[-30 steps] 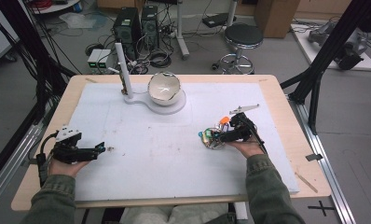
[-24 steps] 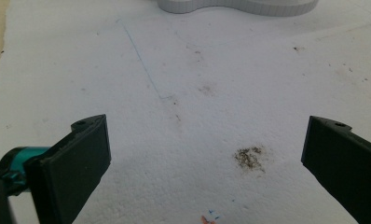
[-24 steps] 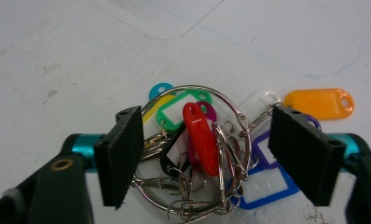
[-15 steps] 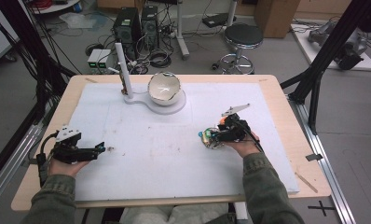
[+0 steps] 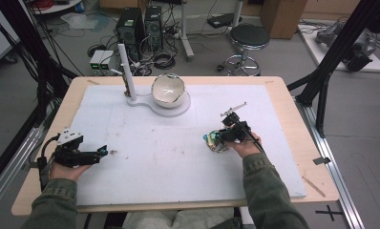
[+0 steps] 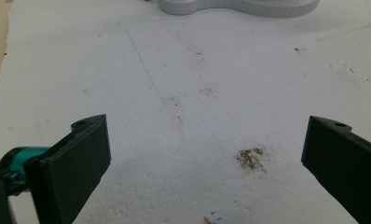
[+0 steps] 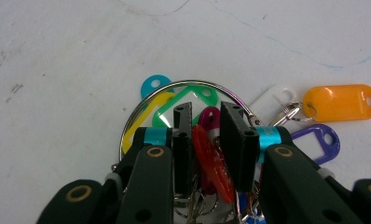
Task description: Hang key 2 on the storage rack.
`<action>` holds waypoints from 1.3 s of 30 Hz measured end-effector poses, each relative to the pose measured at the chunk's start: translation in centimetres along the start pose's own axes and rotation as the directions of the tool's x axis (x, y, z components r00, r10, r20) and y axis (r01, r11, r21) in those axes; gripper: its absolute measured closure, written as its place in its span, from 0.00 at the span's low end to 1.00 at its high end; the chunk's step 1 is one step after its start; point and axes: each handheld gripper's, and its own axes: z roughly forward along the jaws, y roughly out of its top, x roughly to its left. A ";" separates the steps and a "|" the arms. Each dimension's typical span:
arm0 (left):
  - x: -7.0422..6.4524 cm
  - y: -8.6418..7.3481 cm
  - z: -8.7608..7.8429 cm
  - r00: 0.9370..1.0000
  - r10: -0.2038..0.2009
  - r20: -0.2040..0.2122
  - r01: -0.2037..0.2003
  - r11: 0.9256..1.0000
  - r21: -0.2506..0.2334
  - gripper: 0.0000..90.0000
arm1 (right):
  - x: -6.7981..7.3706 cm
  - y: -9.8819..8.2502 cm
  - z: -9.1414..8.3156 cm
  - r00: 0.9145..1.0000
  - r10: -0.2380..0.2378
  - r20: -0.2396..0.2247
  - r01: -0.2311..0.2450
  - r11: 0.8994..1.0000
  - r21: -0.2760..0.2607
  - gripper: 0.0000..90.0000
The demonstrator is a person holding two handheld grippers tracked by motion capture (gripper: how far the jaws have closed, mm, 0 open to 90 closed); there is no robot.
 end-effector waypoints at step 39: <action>0.0 0.1 0.1 1.000 0.002 -0.002 -0.002 1.000 -0.020 0.02 | -0.8 -0.7 -4.5 0.992 0.122 -0.035 -0.126 0.973 -0.192 0.98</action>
